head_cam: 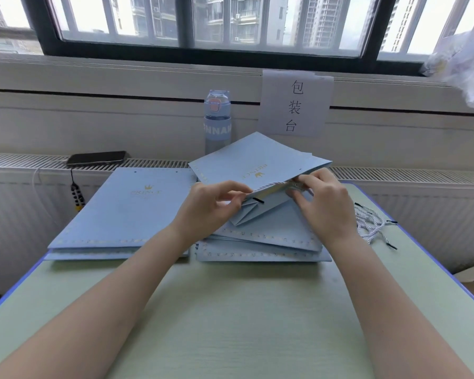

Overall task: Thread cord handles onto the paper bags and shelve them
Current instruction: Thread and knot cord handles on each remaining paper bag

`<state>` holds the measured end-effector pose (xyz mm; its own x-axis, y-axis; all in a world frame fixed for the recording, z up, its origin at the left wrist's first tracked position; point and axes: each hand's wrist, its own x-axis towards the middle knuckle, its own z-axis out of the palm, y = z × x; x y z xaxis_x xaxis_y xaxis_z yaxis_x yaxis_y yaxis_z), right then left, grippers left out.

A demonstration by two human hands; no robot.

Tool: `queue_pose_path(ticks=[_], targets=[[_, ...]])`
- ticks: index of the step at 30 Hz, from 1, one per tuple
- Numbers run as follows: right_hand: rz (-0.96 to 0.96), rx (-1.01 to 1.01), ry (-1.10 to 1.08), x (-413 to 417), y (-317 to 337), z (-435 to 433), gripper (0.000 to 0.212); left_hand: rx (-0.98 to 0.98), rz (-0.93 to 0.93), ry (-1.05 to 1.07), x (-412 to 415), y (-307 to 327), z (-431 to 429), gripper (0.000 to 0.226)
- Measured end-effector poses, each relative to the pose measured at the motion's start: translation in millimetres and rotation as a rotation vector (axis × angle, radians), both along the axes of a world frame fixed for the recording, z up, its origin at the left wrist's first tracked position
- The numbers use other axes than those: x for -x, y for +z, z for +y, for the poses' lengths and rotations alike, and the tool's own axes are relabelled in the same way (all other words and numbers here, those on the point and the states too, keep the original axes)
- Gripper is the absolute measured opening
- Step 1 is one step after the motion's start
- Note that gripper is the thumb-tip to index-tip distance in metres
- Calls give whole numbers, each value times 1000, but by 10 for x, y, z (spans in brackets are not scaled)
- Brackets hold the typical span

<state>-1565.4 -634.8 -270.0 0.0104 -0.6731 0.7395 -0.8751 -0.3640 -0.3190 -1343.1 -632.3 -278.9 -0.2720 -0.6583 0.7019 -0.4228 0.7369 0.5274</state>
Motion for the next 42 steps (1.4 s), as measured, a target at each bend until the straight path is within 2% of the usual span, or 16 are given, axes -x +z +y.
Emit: queue_pose_path(ticks=[6, 9, 13, 20, 24, 27, 29, 32, 35, 39, 42], targets=[[-139, 133, -79, 21, 26, 13, 10, -6, -8, -11, -9, 33, 7, 20], [-250, 164, -114, 2, 44, 27, 12, -21, -11, -19, 15, 42, 23, 19], [-287, 222, -150, -43, 65, 60, 15, -64, 9, -24, 21, 91, 49, 17], [-249, 292, -142, 27, 92, 54, 17, -309, 16, -50, -112, 270, 89, 13], [-241, 312, -181, 123, 113, 35, 26, -464, 18, -34, -302, 397, 98, 11], [-127, 236, -224, 93, 90, 34, 21, -508, -30, -33, -361, 429, 90, 14], [-119, 120, -235, 126, 84, 14, 16, -533, -79, -7, -409, 426, 85, 16], [-282, 45, -217, 326, 144, 9, 16, -586, -132, 39, -583, 451, 80, 11], [-420, -45, -194, 428, 225, 72, 20, -617, -74, 78, -770, 485, 77, 8], [-357, -217, -86, 330, 206, 82, 31, -559, -19, 150, -944, 511, 77, 12], [-313, -439, 58, 243, 208, 103, 40, -424, 11, 250, -975, 498, 82, 19]])
